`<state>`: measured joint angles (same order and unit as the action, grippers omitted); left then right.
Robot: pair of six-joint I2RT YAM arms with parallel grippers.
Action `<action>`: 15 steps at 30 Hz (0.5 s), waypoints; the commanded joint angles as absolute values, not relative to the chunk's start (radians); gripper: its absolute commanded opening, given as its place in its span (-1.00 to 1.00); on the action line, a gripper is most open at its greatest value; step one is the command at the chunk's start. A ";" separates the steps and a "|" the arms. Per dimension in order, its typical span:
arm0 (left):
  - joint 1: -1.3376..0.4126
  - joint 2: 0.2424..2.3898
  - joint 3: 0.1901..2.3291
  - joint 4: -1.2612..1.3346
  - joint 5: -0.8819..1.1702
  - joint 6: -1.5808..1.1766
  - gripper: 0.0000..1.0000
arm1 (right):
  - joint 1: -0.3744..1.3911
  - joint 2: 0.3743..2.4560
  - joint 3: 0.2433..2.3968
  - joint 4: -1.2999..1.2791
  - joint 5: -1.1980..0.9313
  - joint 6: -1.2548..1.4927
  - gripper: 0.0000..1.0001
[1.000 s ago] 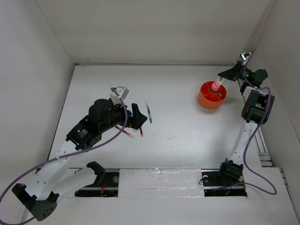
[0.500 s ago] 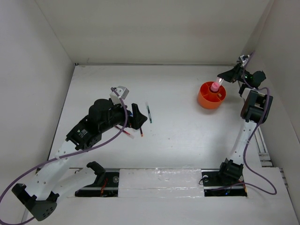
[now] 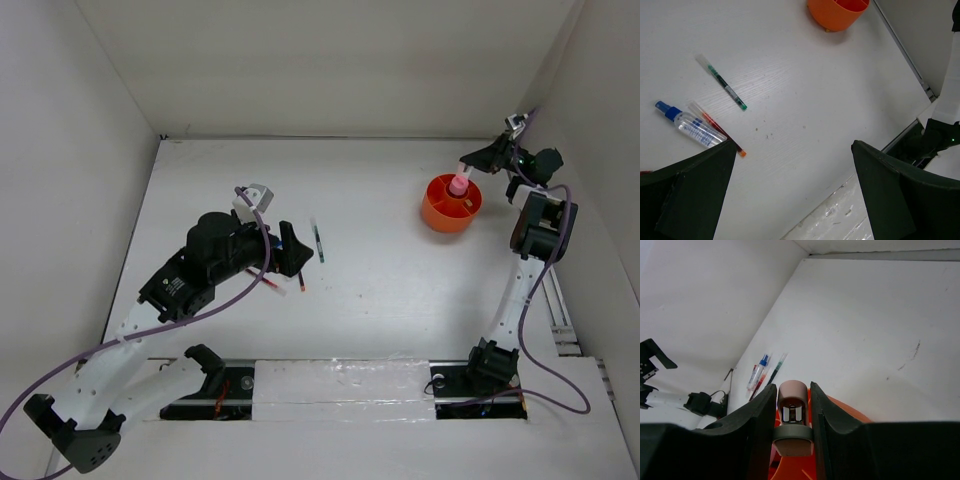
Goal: Sort the stationery into containers
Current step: Place the stapler in the storage box.
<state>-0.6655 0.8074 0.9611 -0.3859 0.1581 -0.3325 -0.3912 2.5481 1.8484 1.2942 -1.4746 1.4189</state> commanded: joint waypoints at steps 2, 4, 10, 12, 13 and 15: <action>-0.661 0.792 0.957 -0.351 0.173 -0.319 1.00 | -0.382 2.566 1.888 1.802 -1.473 1.399 -1.00; -0.661 0.792 0.957 -0.351 0.173 -0.319 1.00 | -0.382 2.566 1.888 1.789 -1.473 1.387 -1.00; -0.661 0.792 0.957 -0.351 0.183 -0.319 1.00 | -0.391 2.566 1.888 1.789 -1.462 1.378 -1.00; -0.661 0.792 0.957 -0.351 0.183 -0.319 1.00 | -0.391 2.566 1.888 1.778 -1.462 1.368 -1.00; -0.661 0.792 0.957 -0.351 0.183 -0.319 1.00 | -0.391 2.566 1.888 1.778 -1.462 1.368 -1.00; -0.661 0.792 0.957 -0.342 0.183 -0.319 1.00 | -0.391 2.557 1.888 1.764 -1.462 1.359 -1.00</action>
<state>-0.6655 0.8070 0.9611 -0.3859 0.1677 -0.3305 -0.3897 2.5526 1.8515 1.2942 -1.4708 1.4136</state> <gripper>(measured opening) 0.997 0.368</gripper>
